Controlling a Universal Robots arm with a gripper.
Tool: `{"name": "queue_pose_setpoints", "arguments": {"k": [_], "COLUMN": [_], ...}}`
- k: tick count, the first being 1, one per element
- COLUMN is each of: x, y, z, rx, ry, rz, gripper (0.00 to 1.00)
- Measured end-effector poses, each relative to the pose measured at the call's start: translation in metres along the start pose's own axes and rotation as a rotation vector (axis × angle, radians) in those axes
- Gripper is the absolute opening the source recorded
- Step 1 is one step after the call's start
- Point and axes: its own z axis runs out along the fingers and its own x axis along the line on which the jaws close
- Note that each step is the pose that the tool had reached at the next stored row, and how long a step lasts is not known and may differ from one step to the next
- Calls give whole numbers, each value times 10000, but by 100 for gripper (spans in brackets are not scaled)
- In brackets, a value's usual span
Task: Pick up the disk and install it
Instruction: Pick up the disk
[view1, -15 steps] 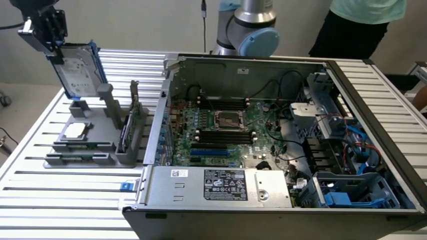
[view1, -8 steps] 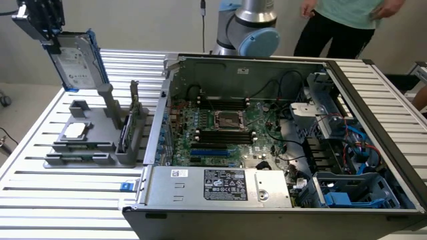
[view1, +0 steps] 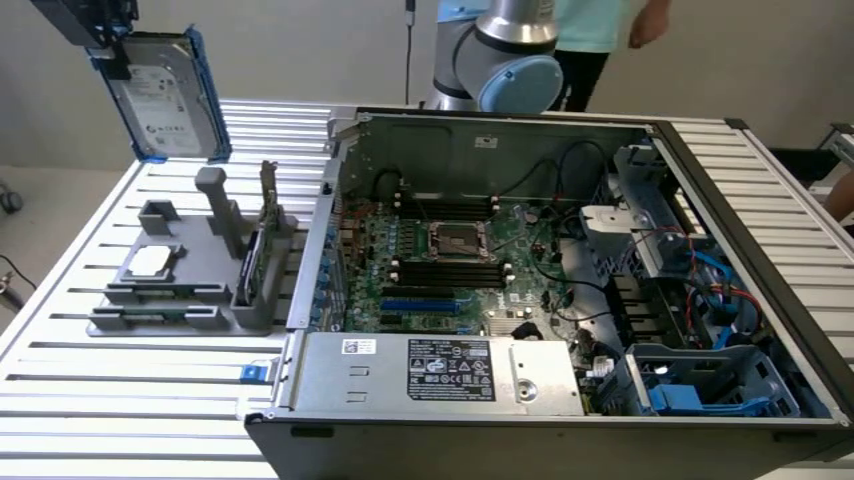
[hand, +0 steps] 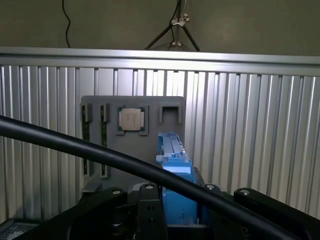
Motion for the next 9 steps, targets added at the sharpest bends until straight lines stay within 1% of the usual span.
{"name": "queue_pose_setpoints", "arguments": {"k": [9], "x": [86], "y": [-399], "z": [-408], "rx": [1], "ry": [-53], "rz": [-3], "gripper": [33]}}
